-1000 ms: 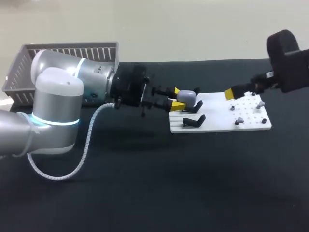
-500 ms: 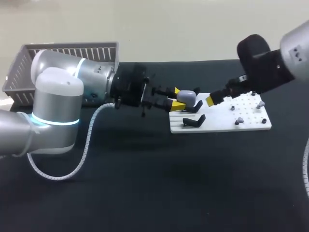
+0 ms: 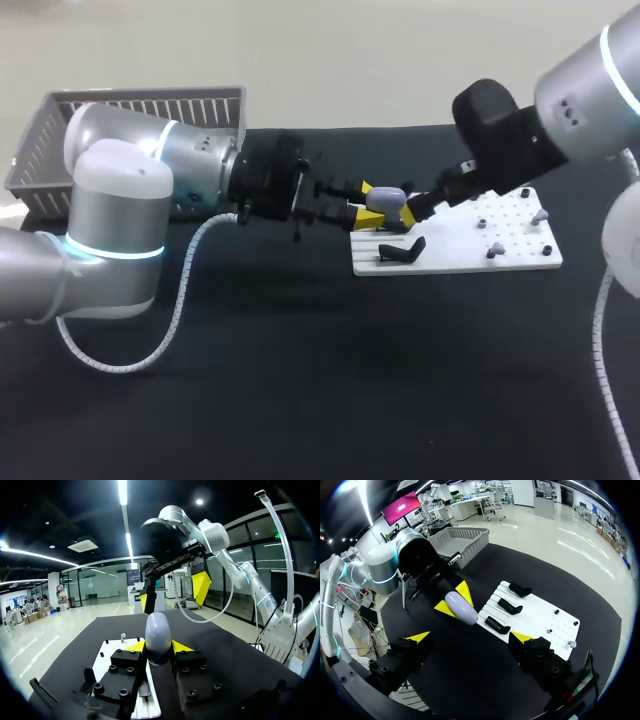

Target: Pick up each earbud case from the left stands, insert the matching earbuds, close the lid, and place the case in the box.

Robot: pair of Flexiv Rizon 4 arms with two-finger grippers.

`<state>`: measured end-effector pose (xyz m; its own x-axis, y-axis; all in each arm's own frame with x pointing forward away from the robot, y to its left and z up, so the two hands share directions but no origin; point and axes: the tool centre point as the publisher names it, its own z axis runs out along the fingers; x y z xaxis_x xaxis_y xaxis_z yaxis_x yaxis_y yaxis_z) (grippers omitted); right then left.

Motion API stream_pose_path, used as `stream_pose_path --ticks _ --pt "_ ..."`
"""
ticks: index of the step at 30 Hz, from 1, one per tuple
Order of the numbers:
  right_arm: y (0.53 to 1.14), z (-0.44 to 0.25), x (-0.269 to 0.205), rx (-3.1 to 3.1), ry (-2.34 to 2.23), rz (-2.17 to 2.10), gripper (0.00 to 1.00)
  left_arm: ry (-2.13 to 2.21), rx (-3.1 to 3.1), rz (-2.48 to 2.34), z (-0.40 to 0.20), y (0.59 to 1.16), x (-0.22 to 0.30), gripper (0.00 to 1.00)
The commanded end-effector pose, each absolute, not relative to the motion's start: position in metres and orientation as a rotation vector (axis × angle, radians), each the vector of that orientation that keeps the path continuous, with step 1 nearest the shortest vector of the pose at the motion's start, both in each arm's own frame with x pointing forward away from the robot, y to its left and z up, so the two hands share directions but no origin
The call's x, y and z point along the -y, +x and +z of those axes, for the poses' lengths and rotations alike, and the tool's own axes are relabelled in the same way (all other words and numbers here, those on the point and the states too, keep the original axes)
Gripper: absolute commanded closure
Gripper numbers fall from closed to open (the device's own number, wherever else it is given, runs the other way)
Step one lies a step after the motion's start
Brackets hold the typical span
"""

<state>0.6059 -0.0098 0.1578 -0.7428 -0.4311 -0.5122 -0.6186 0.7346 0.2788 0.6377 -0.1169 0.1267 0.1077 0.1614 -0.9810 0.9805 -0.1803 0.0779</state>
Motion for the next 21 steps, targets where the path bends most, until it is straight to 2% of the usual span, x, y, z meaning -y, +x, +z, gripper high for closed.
stream_pose_path --ticks 1,21 --pt "0.615 0.154 0.005 -2.525 -0.822 0.644 0.0 1.507 -1.173 -1.179 0.126 0.638 0.116 1.0" --pt "0.63 0.142 -0.002 -2.526 -0.813 0.655 0.0 1.507 -1.173 -1.179 0.126 0.638 0.116 1.0"
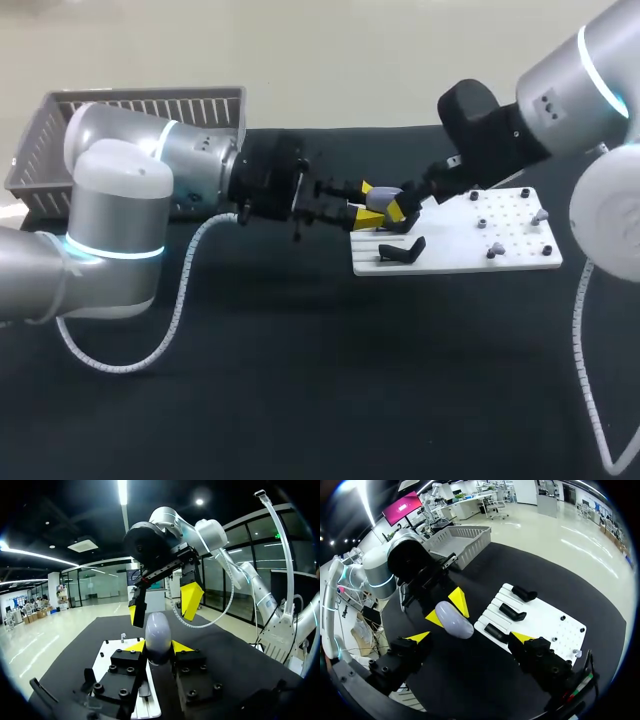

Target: Pick up each earbud case from the left stands, insert the matching earbuds, close the lid, and place the case in the box.

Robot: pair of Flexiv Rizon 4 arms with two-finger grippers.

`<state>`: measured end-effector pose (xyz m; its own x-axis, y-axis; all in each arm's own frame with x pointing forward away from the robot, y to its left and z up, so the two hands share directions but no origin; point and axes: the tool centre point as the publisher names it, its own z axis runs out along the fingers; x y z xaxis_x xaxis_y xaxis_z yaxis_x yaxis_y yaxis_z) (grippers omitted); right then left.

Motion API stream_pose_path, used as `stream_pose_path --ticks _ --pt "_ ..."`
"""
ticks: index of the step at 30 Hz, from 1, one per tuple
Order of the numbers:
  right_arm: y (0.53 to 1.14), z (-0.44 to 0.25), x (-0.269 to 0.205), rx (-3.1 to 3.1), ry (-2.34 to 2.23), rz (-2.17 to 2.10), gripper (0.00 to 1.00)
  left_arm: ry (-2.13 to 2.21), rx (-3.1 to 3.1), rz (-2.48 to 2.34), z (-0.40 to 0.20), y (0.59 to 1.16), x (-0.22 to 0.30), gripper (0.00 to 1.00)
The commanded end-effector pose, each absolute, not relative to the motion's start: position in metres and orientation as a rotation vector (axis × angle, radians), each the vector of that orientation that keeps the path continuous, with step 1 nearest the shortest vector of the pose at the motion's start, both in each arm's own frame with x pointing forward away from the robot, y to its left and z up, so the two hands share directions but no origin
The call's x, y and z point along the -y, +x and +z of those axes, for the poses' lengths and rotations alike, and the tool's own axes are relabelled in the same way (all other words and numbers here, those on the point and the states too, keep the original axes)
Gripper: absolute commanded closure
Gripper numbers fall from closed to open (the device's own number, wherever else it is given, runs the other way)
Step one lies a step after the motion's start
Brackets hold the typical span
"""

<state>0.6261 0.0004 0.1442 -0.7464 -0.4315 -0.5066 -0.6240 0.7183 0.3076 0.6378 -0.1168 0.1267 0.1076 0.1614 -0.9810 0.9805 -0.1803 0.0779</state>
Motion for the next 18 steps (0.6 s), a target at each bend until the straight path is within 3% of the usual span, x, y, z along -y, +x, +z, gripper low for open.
stream_pose_path --ticks 1,18 --pt "0.6312 0.1414 -0.0018 -2.527 -0.81 0.653 0.0 1.507 -1.173 -1.179 0.1259 0.638 0.1165 1.0" --pt "0.638 0.1359 0.0016 -2.539 -0.766 0.654 0.0 1.507 -1.173 -1.179 0.1259 0.638 0.1165 1.0"
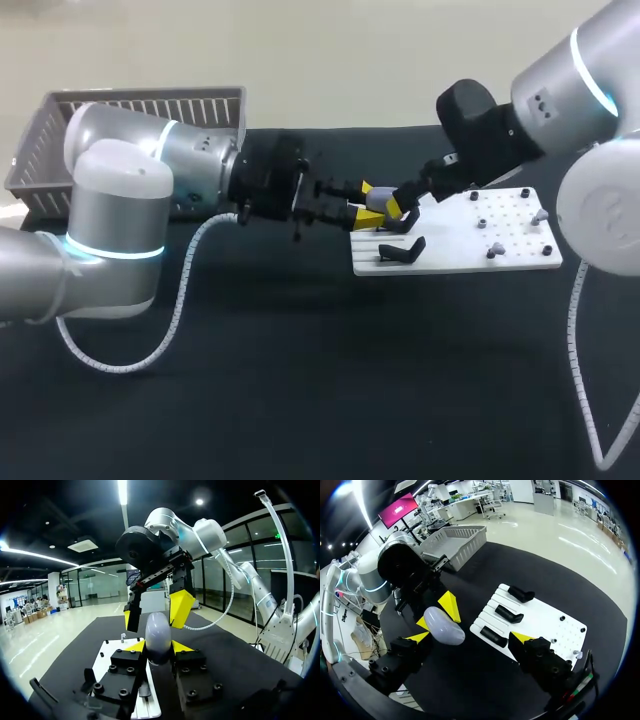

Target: Pick up each earbud case from the left stands, insert the matching earbuds, close the lid, and place the case in the box.

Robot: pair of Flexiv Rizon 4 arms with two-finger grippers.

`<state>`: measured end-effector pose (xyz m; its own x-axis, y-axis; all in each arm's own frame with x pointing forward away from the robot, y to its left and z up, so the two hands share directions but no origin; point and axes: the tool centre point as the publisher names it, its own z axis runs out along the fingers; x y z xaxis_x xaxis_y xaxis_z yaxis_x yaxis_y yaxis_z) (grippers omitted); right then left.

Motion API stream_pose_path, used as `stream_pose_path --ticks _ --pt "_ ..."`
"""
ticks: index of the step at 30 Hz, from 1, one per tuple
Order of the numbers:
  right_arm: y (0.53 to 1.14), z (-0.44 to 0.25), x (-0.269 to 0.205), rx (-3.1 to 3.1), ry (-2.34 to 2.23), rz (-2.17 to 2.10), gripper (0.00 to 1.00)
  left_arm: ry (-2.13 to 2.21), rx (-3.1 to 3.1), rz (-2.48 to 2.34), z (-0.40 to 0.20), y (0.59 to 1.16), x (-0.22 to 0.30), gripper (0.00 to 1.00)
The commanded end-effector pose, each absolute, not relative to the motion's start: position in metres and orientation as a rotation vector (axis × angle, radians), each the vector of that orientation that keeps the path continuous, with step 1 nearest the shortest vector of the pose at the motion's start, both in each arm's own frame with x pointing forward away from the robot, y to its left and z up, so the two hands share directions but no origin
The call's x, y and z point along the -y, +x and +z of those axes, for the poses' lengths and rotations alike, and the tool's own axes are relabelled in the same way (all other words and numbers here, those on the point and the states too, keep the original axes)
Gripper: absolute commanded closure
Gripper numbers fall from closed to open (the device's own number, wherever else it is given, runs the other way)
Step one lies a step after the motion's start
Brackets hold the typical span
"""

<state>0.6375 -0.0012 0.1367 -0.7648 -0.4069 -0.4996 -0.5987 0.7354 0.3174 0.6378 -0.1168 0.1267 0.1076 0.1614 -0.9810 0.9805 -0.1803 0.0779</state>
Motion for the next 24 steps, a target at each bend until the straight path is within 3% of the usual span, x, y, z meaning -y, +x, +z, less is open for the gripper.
stream_pose_path --ticks 1,24 --pt "0.638 0.136 0.002 -2.54 -0.762 0.645 0.0 1.507 -1.173 -1.179 0.126 0.638 0.116 1.0" --pt "0.643 0.168 0.025 -2.437 -0.665 0.443 0.0 1.507 -1.173 -1.179 0.126 0.638 0.116 1.0"
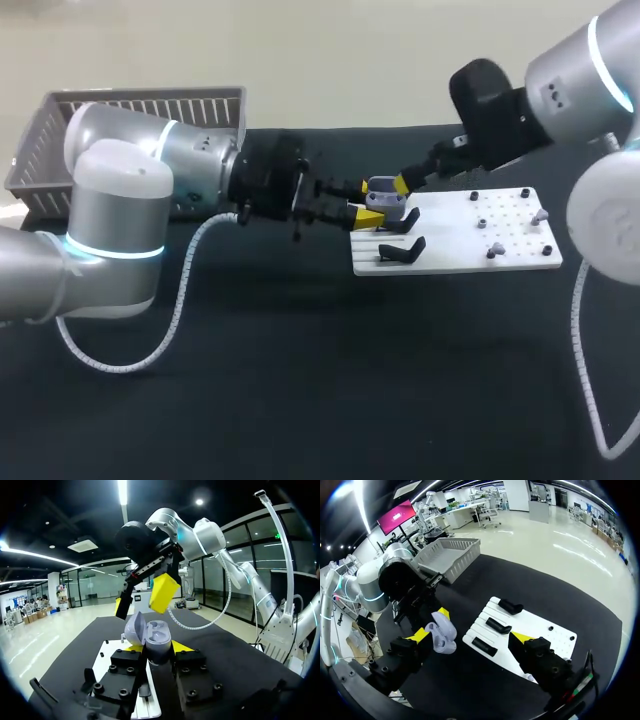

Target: Pick up each earbud case from the left stands, insert the matching earbuds, close the lid, and place the case in the box.

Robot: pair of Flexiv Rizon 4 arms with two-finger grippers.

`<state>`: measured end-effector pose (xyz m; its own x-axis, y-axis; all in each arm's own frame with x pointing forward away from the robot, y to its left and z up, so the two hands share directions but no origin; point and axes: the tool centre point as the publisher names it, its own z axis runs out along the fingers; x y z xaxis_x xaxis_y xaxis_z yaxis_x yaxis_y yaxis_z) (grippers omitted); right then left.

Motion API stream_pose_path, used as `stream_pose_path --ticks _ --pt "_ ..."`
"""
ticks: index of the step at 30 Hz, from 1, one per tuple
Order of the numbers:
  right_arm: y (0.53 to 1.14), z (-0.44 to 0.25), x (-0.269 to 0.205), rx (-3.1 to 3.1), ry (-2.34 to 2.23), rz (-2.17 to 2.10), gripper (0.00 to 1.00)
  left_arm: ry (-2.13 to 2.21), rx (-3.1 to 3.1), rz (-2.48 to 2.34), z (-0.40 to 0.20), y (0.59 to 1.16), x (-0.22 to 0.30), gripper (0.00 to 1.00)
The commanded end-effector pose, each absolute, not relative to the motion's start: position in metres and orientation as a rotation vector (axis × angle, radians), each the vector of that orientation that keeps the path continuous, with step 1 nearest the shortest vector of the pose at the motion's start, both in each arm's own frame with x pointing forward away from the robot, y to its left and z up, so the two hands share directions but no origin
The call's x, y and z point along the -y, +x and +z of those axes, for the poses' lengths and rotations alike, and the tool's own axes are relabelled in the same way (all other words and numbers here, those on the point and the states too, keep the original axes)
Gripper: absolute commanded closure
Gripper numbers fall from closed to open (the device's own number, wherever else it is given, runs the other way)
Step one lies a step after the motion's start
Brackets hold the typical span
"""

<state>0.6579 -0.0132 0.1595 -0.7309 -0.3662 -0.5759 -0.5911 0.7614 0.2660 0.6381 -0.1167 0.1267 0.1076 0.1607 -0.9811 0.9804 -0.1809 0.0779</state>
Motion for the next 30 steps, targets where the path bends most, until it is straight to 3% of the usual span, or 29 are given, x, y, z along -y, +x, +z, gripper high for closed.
stream_pose_path --ticks 1,13,30 --pt "0.643 0.171 0.029 -2.432 -0.661 0.397 0.0 1.507 -1.173 -1.179 0.126 0.638 0.116 1.0" --pt "0.647 0.17 0.095 -2.492 -0.591 -0.045 0.0 1.507 -1.173 -1.179 0.126 0.638 0.116 1.0" --pt "0.672 0.117 0.176 -2.715 -0.589 -0.275 0.0 1.507 -1.173 -1.179 0.126 0.638 0.116 1.0"
